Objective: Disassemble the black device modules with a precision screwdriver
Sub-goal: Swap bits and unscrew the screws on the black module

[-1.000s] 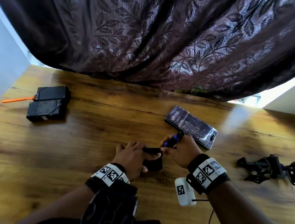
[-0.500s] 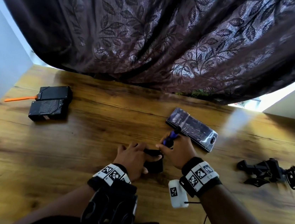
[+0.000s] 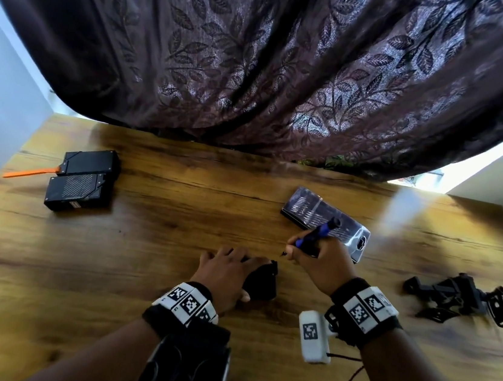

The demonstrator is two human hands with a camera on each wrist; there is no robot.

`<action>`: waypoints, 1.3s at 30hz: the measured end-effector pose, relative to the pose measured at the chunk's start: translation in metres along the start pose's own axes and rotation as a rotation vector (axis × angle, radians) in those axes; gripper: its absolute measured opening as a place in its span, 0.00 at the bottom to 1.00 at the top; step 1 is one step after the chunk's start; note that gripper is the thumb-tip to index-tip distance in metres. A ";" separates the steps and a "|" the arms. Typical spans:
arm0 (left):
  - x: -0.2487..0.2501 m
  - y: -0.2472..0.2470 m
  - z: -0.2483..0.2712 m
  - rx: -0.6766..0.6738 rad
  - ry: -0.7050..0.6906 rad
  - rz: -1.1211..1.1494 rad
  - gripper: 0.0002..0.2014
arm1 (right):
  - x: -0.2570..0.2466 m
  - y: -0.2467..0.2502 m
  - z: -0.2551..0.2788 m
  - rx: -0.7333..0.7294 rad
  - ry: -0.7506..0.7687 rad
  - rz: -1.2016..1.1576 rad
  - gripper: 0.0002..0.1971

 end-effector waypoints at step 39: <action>0.021 0.008 0.004 -0.084 -0.029 -0.214 0.30 | 0.025 -0.008 0.034 0.127 -0.091 -0.197 0.15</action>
Point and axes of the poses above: each hand's wrist, its own z-axis away from the middle knuckle, its own y-axis out of the back of the hand, x = y × z, the point moved 5 cm from there along -z, towards the middle knuckle, and after that the axes turned 5 degrees about -z, right-handed, at the moved point
